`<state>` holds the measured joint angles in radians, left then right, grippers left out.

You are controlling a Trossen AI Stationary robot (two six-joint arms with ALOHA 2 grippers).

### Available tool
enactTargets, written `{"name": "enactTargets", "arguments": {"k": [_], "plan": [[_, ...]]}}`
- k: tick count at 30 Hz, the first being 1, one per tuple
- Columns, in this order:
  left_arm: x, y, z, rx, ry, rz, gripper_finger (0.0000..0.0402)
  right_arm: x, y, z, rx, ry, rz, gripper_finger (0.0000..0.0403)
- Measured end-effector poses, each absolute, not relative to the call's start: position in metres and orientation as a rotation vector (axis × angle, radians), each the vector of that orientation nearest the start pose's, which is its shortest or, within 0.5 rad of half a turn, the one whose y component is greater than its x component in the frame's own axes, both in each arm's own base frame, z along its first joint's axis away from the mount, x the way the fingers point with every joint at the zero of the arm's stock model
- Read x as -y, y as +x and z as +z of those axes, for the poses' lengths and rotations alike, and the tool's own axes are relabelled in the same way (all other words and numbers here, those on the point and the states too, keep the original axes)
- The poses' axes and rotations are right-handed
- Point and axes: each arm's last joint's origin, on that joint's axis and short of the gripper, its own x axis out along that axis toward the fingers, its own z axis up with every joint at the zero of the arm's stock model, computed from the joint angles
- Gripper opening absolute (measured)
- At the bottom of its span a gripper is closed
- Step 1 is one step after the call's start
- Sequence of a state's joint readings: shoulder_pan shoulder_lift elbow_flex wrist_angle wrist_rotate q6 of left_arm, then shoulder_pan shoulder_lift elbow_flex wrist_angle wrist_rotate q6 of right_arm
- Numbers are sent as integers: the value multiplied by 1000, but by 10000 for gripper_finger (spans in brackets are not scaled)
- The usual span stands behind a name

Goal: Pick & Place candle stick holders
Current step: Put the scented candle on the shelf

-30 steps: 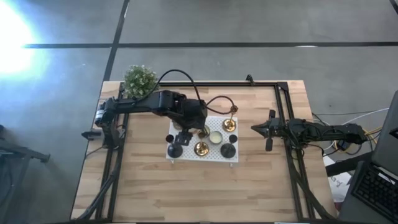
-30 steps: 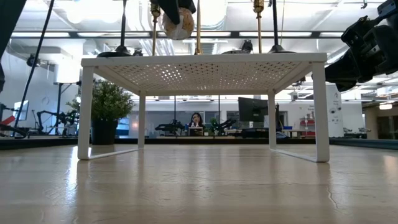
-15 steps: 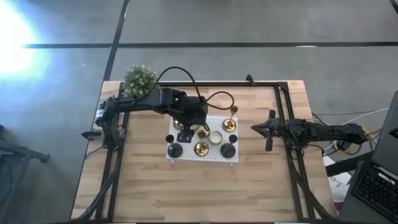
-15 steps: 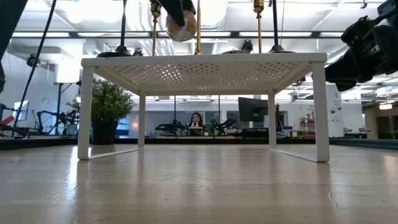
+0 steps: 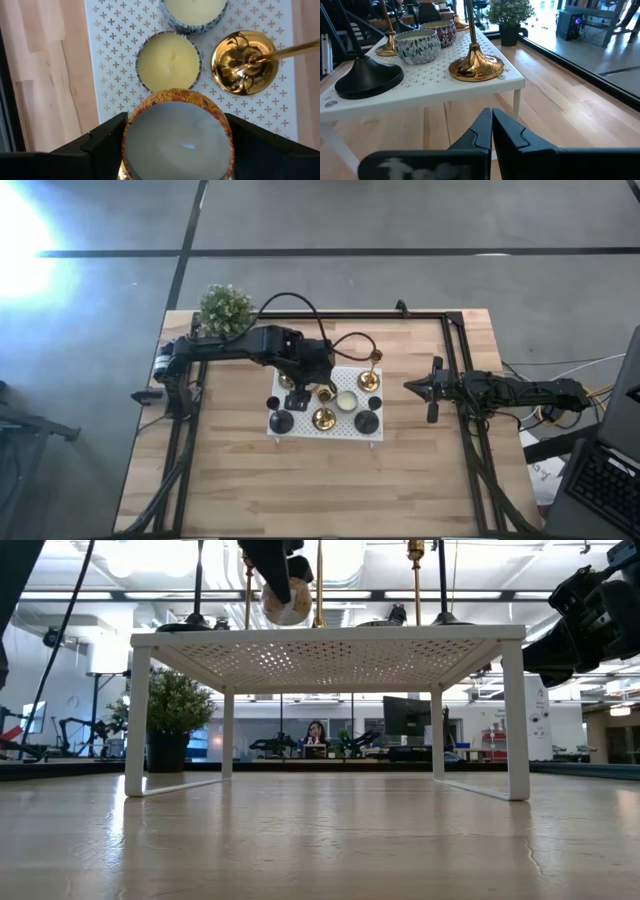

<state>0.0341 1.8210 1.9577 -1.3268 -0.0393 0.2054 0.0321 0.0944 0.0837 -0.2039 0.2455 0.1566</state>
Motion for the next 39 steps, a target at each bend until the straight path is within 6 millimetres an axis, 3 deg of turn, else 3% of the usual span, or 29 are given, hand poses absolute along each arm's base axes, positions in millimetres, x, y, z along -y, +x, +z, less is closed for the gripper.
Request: {"name": "enactTargets", "arguments": {"k": [9, 27, 39], "plan": [[-13, 356, 348, -1237, 164, -84, 299, 4, 97, 165, -196, 126, -229, 8], [-12, 356, 344, -1245, 144, -115, 299, 4, 97, 165, -196, 126, -229, 8], [-11, 358, 326, -1278, 125, -147, 299, 4, 97, 165, -196, 126, -229, 8]]}}
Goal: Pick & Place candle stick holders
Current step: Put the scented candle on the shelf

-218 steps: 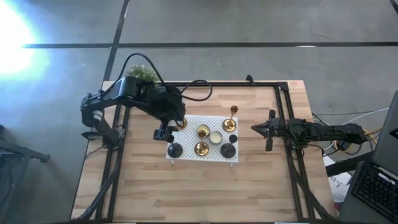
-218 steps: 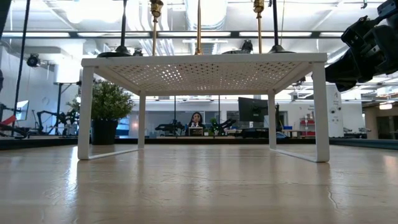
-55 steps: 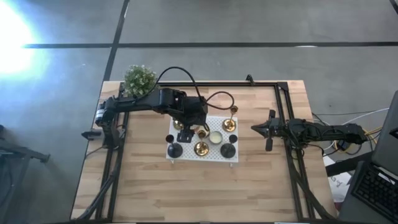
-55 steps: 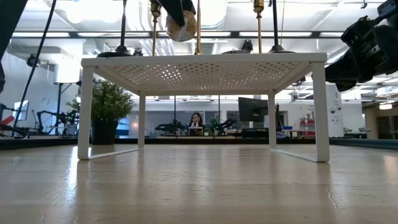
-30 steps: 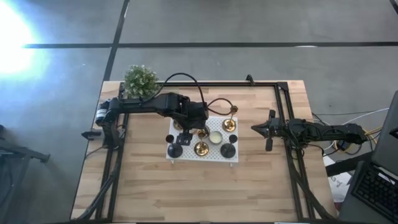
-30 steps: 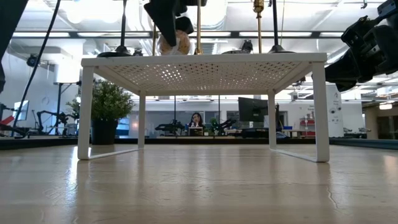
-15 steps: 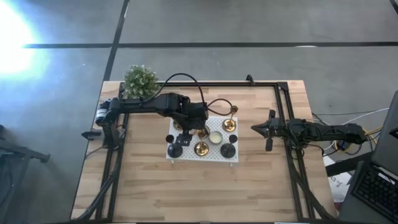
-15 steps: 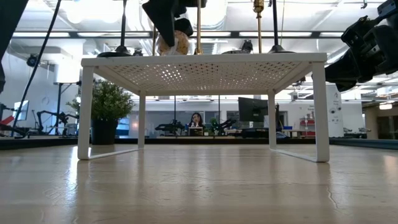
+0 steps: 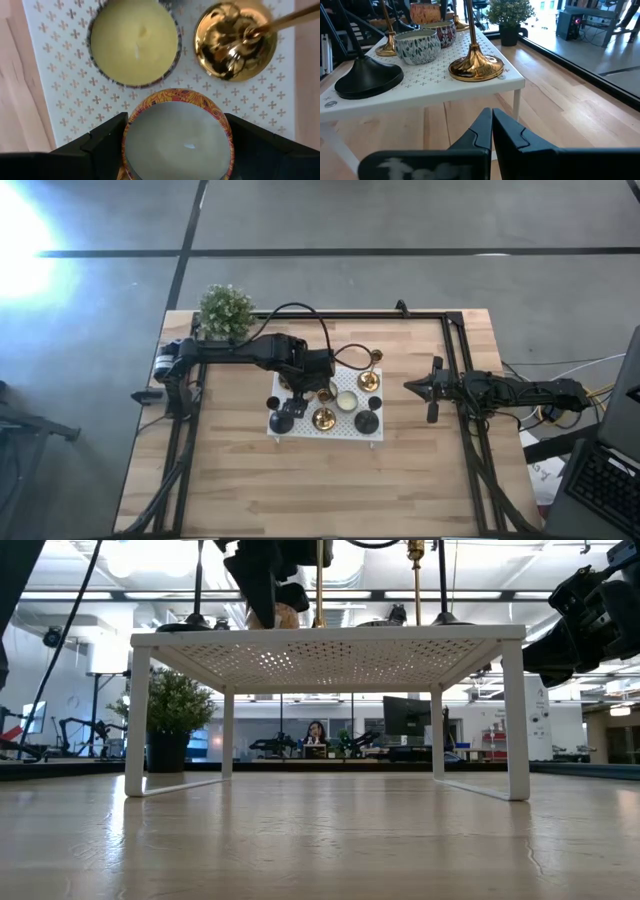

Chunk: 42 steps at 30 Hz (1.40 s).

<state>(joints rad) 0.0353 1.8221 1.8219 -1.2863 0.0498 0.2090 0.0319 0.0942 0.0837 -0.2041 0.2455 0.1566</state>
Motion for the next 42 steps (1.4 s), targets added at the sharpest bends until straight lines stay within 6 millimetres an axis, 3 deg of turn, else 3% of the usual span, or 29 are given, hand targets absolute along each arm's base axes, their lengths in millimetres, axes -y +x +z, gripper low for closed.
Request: {"name": "enactTargets", "arguments": {"k": [18, 32, 38, 42], "plan": [[-11, 360, 309, -1285, 110, -163, 299, 4, 97, 165, -196, 126, -228, 8], [-11, 363, 308, -1255, 122, -168, 299, 4, 97, 165, -196, 126, -229, 8], [-11, 364, 308, -1251, 127, -171, 339, 4, 97, 165, -195, 126, -229, 8], [-11, 363, 308, -1251, 127, -171, 336, 4, 97, 165, -195, 125, -229, 8]]}}
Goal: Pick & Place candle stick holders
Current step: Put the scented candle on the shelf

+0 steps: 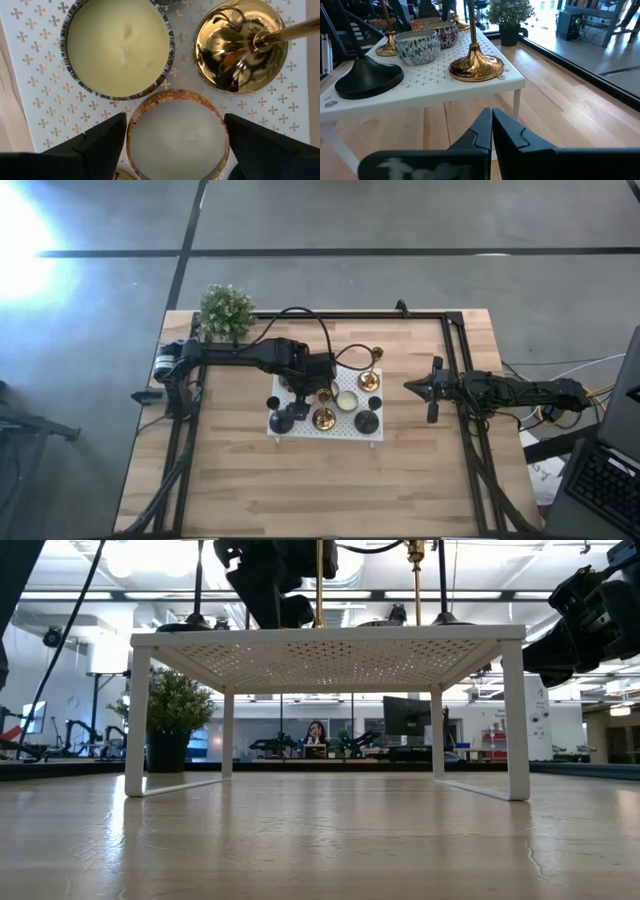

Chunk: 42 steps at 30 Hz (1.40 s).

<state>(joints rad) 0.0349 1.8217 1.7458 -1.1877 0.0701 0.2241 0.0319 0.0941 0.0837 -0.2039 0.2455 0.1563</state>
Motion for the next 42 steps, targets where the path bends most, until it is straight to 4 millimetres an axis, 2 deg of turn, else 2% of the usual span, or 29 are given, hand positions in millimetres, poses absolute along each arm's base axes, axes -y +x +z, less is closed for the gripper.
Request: {"name": "enactTargets", "arguments": {"k": [9, 24, 35, 42], "plan": [[-11, 363, 309, -1255, 126, -172, 310, 4, 97, 165, -196, 125, -229, 8], [-11, 362, 309, -1261, 106, -128, 334, 4, 97, 165, -196, 126, -229, 8], [-11, 362, 309, -1264, 87, -113, 377, 4, 97, 165, -196, 126, -229, 8], [-11, 361, 310, -1269, 86, -112, 381, 4, 97, 165, -196, 126, -229, 8]]}}
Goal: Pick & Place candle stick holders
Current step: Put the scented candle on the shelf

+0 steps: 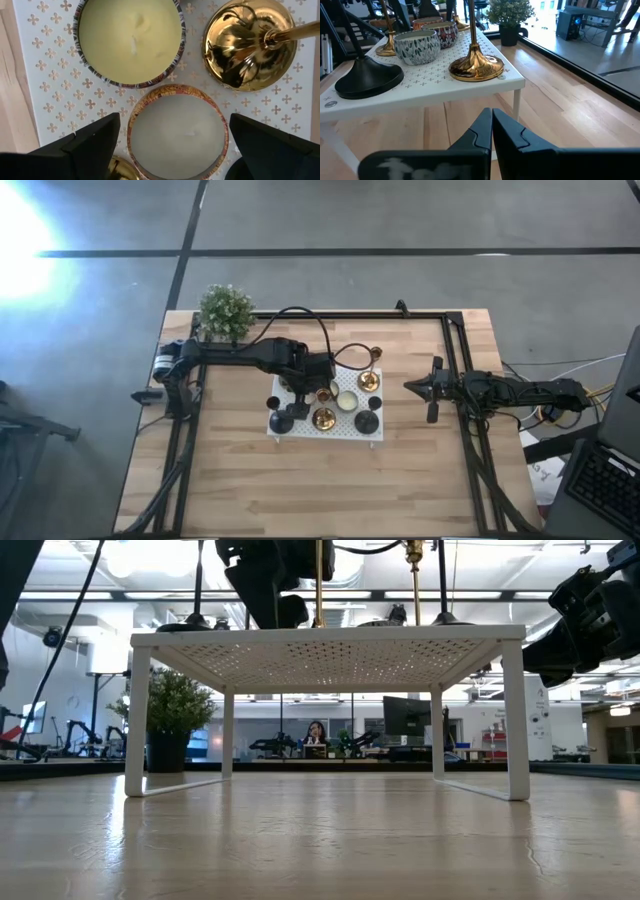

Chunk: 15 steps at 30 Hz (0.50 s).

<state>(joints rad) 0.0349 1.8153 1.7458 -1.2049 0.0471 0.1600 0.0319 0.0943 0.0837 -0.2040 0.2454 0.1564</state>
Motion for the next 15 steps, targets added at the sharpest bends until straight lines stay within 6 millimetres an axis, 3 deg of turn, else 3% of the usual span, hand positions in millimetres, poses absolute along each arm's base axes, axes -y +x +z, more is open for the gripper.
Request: {"name": "enactTargets", "arguments": {"k": [15], "plan": [[-11, 357, 315, -1262, 86, -111, 381, 4, 97, 165, -196, 126, -229, 8]]}}
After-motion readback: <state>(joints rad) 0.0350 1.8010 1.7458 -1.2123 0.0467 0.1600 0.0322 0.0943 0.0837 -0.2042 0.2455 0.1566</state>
